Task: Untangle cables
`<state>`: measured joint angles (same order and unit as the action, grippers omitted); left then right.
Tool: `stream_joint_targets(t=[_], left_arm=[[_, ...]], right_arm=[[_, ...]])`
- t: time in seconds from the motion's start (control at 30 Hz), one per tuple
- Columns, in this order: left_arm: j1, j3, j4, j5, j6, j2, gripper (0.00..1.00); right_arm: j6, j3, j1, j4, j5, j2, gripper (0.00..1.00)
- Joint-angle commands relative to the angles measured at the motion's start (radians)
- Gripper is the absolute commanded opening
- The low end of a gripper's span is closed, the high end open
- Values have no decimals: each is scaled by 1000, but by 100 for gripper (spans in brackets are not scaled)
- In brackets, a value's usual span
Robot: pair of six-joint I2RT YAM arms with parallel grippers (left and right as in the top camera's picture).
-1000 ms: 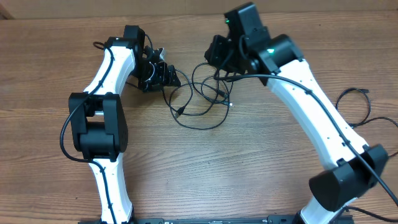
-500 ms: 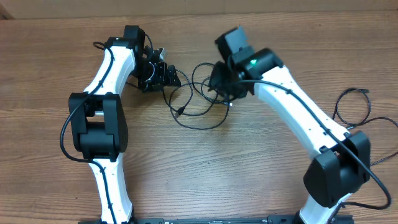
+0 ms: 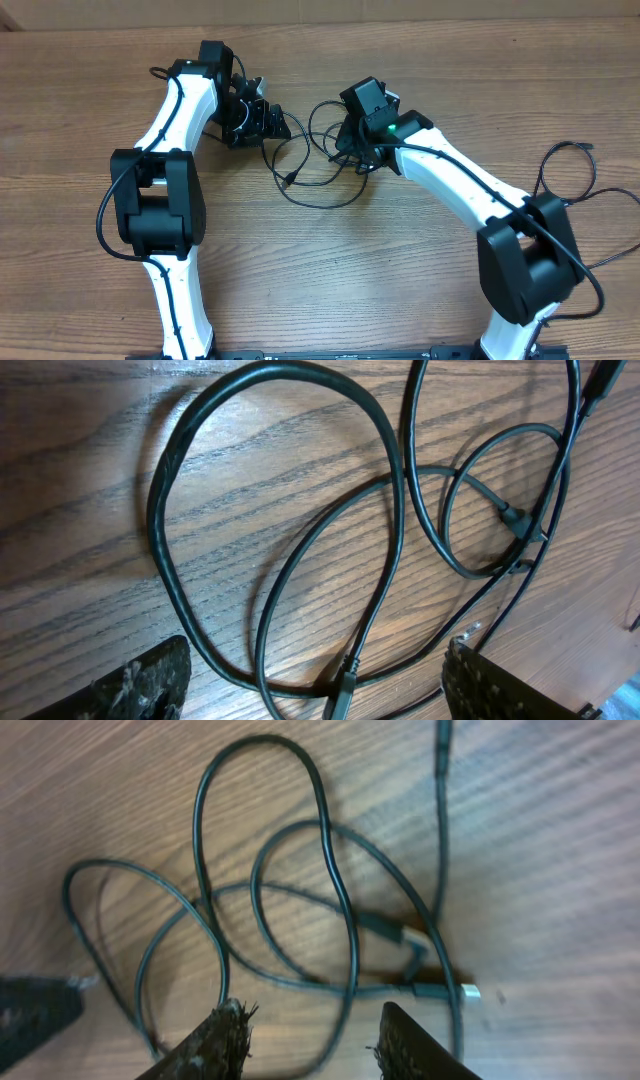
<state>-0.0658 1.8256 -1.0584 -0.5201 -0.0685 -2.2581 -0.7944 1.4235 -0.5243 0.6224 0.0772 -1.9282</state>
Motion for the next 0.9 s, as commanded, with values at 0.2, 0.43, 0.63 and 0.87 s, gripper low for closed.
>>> stream_joint_targets(t=[0.2, 0.43, 0.63, 0.87], left_arm=[[-7, -7, 0, -1, 12, -11, 80], [-7, -7, 2, -1, 12, -11, 81], [-7, -7, 4, -1, 12, -11, 80], [-7, -7, 4, -1, 12, -11, 80]], right_arm=[[17, -12, -6, -93, 27, -125, 37], [16, -12, -6, -95, 27, -161, 33], [13, -12, -6, -101, 27, -161, 28], [10, -17, -9, -102, 27, -161, 26]])
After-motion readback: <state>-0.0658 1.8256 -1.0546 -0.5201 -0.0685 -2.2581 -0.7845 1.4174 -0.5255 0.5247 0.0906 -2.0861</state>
